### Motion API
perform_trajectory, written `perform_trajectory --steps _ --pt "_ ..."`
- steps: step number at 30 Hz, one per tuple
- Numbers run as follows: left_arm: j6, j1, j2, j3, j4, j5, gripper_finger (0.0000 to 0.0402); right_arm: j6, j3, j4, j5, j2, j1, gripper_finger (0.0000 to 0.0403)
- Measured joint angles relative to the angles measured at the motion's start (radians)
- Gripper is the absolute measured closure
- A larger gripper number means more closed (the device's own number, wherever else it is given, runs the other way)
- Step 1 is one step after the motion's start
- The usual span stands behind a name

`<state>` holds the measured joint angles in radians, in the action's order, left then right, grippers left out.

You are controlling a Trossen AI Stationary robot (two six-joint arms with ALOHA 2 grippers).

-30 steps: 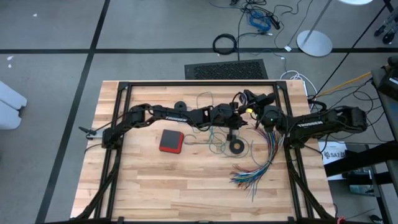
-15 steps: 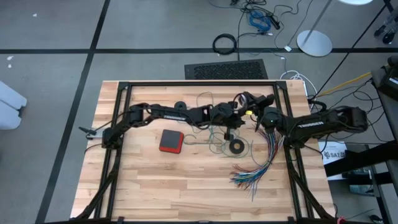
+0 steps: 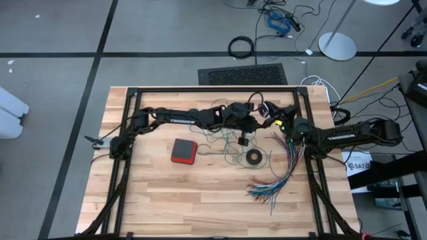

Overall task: Coiling cords
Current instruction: Coil the white wire cable on the spool

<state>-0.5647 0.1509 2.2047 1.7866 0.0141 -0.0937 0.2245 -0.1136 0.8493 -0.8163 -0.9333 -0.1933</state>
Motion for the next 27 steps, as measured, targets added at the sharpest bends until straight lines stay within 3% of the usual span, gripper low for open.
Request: perform_trajectory --steps 6,27 --pt "-0.018 -0.001 0.0 0.0 -0.005 0.006 0.0401 0.0 0.001 0.003 0.062 -0.002 0.0 0.0403" --pt "-0.018 0.04 -0.063 0.001 -0.069 0.013 0.0401 0.047 0.0 -0.176 0.075 -0.003 0.058 0.0403"
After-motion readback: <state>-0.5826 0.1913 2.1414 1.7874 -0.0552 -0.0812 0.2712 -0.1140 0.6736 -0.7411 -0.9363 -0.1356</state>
